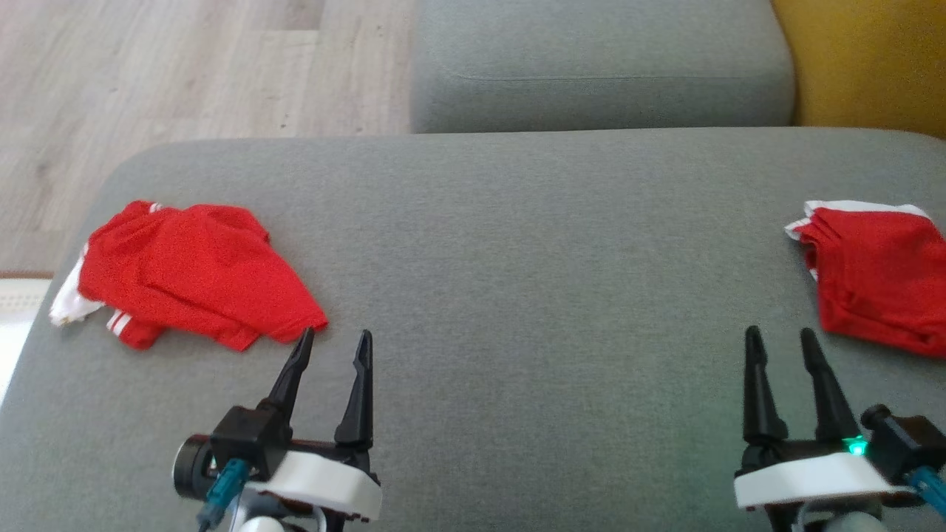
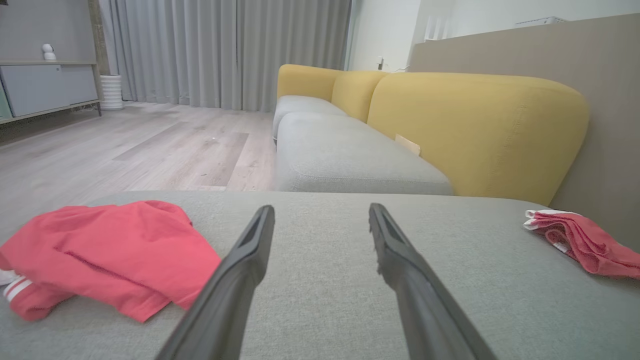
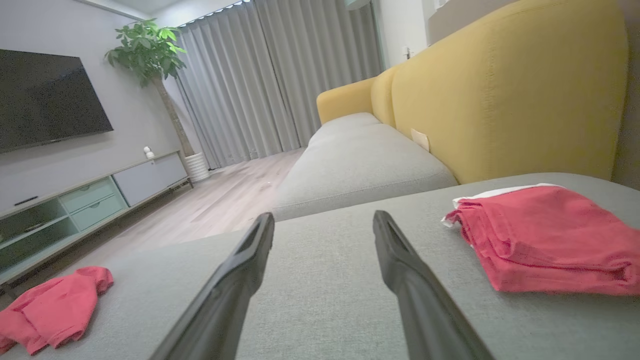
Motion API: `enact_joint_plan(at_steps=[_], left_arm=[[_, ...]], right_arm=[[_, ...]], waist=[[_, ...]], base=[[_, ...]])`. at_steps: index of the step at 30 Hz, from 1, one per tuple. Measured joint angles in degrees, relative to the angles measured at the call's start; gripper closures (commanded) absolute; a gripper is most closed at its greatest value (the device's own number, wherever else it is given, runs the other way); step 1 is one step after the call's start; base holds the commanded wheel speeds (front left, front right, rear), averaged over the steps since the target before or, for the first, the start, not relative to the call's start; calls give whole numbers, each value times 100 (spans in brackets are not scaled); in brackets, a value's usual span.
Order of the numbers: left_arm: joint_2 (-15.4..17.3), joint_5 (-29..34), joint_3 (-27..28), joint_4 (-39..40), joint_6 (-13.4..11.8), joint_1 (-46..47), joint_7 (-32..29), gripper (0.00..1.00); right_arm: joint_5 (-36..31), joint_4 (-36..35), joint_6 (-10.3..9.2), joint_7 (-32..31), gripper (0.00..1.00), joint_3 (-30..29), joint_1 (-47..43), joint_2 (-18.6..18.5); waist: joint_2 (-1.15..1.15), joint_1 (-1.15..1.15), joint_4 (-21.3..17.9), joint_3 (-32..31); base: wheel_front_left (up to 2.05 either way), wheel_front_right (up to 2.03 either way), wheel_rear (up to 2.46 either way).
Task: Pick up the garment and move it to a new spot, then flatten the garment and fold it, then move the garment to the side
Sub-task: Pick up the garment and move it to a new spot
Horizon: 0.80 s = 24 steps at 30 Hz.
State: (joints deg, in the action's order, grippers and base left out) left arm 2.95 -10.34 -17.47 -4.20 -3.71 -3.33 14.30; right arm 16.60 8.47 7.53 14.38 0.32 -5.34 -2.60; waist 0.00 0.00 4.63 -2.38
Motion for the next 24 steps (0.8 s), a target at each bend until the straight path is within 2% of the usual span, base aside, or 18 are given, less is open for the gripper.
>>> enact_joint_plan(at_steps=[6, 11, 24], left_arm=[[0, 1, 34, -34, -2, 27, -1, 0], [0, 11, 301, -60, 1, 46, -1, 0], [0, 77, 733, -91, 176, 46, 0, 0]], right_arm=[[-2, 0, 0, 1, 0, 207, 0, 2], [5, 18, 0, 1, 0, 575, 6, 2], [112, 116, 0, 1, 0, 1093, 248, 1]], waist=[[0, 0, 346, 22], [0, 0, 773, 38], [0, 0, 1847, 31]], base=[[0, 0, 0], [0, 0, 0], [0, 0, 0]])
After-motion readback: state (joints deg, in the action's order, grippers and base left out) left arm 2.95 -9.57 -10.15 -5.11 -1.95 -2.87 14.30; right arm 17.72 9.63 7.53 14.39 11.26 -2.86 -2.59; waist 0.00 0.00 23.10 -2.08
